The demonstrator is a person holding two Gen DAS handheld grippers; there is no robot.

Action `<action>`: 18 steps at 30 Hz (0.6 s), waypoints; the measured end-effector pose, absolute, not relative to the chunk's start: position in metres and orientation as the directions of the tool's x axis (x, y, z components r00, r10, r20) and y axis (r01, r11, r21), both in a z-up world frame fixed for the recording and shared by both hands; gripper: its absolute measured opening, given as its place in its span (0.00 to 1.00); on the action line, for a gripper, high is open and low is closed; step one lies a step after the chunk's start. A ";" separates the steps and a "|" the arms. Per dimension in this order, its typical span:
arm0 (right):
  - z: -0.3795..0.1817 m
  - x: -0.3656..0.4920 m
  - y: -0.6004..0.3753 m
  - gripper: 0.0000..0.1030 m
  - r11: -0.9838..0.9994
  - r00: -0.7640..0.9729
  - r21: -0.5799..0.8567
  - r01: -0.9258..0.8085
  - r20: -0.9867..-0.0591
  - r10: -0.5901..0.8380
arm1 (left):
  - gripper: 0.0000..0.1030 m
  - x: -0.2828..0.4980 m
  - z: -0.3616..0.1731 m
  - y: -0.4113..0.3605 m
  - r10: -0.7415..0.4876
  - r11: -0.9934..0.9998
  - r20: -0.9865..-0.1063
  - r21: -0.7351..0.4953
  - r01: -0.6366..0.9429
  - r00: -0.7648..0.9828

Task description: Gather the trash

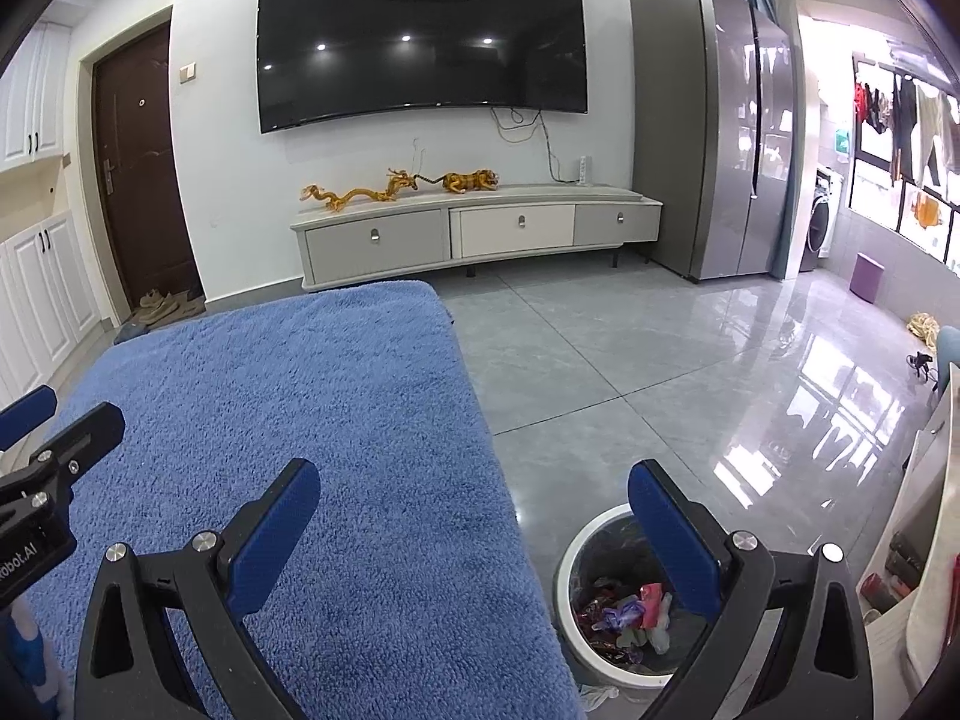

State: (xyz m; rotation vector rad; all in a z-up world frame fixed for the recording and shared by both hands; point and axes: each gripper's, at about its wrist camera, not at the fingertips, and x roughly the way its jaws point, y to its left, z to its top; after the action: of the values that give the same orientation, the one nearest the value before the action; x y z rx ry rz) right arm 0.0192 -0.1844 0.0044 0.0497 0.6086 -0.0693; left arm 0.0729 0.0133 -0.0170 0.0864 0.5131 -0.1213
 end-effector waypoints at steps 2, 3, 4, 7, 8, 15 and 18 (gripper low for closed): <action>0.007 0.015 -0.186 1.00 0.996 0.822 0.024 0.087 -0.566 -0.058 | 0.80 0.070 -0.014 0.011 -0.100 0.989 -0.488 0.050 0.143 0.867; 0.009 0.013 -0.186 1.00 0.996 0.824 0.022 0.089 -0.564 -0.061 | 0.80 0.068 -0.013 0.010 -0.103 0.988 -0.485 0.051 0.146 0.869; 0.010 0.012 -0.186 1.00 0.996 0.825 0.021 0.091 -0.562 -0.063 | 0.80 0.065 -0.011 0.009 -0.105 0.987 -0.478 0.053 0.149 0.872; 0.013 0.009 -0.188 1.00 0.995 0.831 0.022 0.101 -0.552 -0.072 | 0.80 0.062 -0.008 0.004 -0.112 0.986 -0.473 0.055 0.157 0.874; 0.014 0.008 -0.188 1.00 0.994 0.833 0.025 0.104 -0.549 -0.073 | 0.80 0.062 -0.007 0.002 -0.114 0.986 -0.473 0.055 0.159 0.874; 0.016 0.004 -0.196 1.00 0.990 0.834 0.022 0.138 -0.542 -0.104 | 0.80 0.067 -0.002 -0.016 -0.127 0.982 -0.475 0.065 0.178 0.871; 0.018 0.007 -0.205 1.00 0.987 0.832 0.024 0.159 -0.542 -0.121 | 0.80 0.072 -0.002 -0.026 -0.132 0.979 -0.479 0.074 0.189 0.868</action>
State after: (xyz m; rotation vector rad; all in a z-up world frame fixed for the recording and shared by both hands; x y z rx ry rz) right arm 0.0065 -0.2049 0.0179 0.0691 0.5701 -0.1484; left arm 0.0724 -0.0259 -0.0023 0.1196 0.4922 -0.1681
